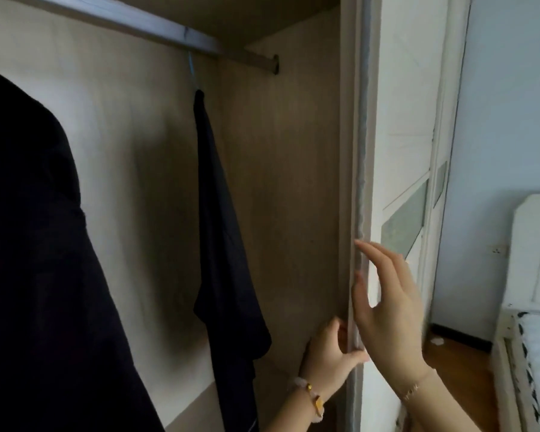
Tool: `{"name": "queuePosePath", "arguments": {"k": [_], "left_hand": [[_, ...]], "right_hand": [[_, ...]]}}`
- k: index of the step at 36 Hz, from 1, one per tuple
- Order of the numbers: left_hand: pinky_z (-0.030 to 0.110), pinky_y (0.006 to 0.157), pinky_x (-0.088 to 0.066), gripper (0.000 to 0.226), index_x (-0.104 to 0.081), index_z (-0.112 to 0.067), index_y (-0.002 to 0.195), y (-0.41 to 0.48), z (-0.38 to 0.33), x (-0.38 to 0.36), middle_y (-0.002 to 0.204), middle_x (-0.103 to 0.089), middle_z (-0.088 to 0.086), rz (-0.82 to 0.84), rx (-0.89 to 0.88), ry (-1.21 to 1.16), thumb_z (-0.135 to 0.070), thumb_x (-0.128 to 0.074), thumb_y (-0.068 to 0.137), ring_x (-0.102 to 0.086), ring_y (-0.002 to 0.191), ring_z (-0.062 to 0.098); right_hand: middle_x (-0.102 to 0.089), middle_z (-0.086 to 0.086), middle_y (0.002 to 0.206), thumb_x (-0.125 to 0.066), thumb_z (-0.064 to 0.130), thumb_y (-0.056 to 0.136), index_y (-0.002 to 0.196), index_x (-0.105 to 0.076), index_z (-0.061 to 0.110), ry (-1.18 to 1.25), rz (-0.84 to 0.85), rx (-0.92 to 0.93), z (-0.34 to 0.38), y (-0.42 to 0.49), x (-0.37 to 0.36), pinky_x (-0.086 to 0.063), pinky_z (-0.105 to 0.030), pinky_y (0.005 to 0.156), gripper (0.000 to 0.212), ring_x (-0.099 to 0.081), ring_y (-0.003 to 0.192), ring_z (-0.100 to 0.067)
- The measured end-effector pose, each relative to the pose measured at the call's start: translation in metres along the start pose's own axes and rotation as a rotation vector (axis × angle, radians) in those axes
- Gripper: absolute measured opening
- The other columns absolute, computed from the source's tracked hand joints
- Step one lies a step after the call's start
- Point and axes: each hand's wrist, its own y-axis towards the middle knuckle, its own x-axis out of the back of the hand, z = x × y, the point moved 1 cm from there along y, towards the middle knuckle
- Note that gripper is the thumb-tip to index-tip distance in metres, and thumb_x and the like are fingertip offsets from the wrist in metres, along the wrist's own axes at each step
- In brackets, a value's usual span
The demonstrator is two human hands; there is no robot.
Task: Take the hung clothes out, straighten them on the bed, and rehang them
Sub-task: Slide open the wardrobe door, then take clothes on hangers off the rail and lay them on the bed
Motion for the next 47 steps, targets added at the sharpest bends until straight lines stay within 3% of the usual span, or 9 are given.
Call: {"name": "queuePosePath", "arguments": {"k": [3,7,16,22,27,31,36,41,47], "left_hand": [[0.009,0.06,-0.037,0.025,-0.045,-0.037,0.071,-0.011,-0.016,0.035,0.069,-0.053,-0.018,-0.117,-0.084,0.166,-0.059,-0.051,0.082,-0.053,0.068,-0.008],[0.021,0.086,-0.052,0.026,-0.054,-0.034,0.112,-0.032,-0.035,0.103,0.105,-0.059,-0.021,-0.416,-0.14,0.391,-0.043,-0.055,0.087,-0.057,0.095,-0.005],[0.023,0.082,-0.049,0.026,-0.054,-0.023,0.111,-0.083,-0.151,0.212,0.104,-0.063,-0.006,-1.048,-0.442,0.884,-0.029,-0.047,0.087,-0.061,0.097,0.008],[0.01,0.092,-0.024,0.038,-0.051,-0.013,0.124,-0.094,-0.2,0.279,0.125,-0.053,0.002,-1.287,-0.207,1.057,-0.018,-0.057,0.087,-0.045,0.12,0.017],[0.021,0.096,-0.035,0.034,-0.053,-0.016,0.12,-0.112,-0.236,0.308,0.123,-0.056,-0.002,-1.46,-0.212,0.959,-0.014,-0.056,0.085,-0.05,0.117,0.014],[0.038,0.1,-0.035,0.047,-0.043,-0.012,0.131,-0.125,-0.261,0.337,0.135,-0.045,0.009,-1.34,0.282,1.355,-0.026,-0.054,0.087,-0.04,0.126,0.028],[0.033,0.088,-0.043,0.043,-0.048,-0.003,0.113,-0.134,-0.27,0.372,0.125,-0.052,0.014,-1.015,0.862,1.168,-0.039,-0.052,0.09,-0.051,0.105,0.03],[0.031,0.07,-0.053,0.035,-0.057,-0.004,0.114,-0.136,-0.249,0.383,0.11,-0.064,0.013,-0.969,0.665,0.523,-0.025,-0.061,0.086,-0.063,0.093,0.025],[0.038,0.089,-0.05,0.034,-0.06,-0.002,0.109,-0.128,-0.227,0.383,0.107,-0.065,0.019,-1.154,0.445,0.218,-0.011,-0.063,0.076,-0.061,0.098,0.032]], "right_hand": [[-0.062,0.003,0.114,-0.052,0.008,0.09,0.123,-0.055,0.018,0.221,0.066,0.158,0.026,0.024,-0.018,-0.045,-0.016,0.093,0.035,-0.055,0.108,-0.007],[-0.054,0.017,0.121,-0.058,0.01,0.093,0.129,-0.055,0.022,0.505,0.262,0.018,0.051,0.063,-0.054,-0.045,-0.021,0.1,0.038,-0.053,0.116,-0.001],[-0.05,0.001,0.139,-0.057,0.022,0.095,0.143,-0.041,0.019,0.999,0.589,-0.222,0.106,0.169,-0.13,-0.038,-0.027,0.105,0.051,-0.048,0.128,-0.013],[-0.052,0.001,0.131,-0.053,0.02,0.095,0.146,-0.038,0.019,1.165,0.848,-0.274,0.148,0.209,-0.151,-0.043,-0.024,0.088,0.053,-0.05,0.124,-0.02],[-0.054,-0.006,0.076,-0.046,0.024,0.091,0.074,-0.051,0.01,1.316,0.854,-0.516,0.152,0.225,-0.159,-0.034,-0.03,0.061,0.022,-0.054,0.069,-0.022],[-0.066,-0.02,0.103,-0.053,0.037,0.09,0.111,-0.059,-0.008,1.246,0.821,-0.442,0.161,0.241,-0.163,-0.04,-0.033,0.074,0.05,-0.062,0.093,-0.03],[-0.063,-0.019,0.12,-0.063,0.035,0.088,0.114,-0.06,-0.009,1.154,0.807,-0.365,0.177,0.255,-0.167,-0.048,-0.038,0.093,0.05,-0.06,0.103,-0.03],[-0.048,-0.009,0.074,-0.057,0.008,0.086,0.084,-0.049,0.005,1.134,0.892,-0.44,0.18,0.259,-0.174,-0.038,-0.017,0.038,0.009,-0.046,0.058,-0.018],[-0.048,-0.01,0.091,-0.048,-0.002,0.088,0.099,-0.047,0.006,1.214,0.612,-0.587,0.173,0.264,-0.197,-0.032,-0.021,0.053,0.014,-0.048,0.078,-0.021]]}}
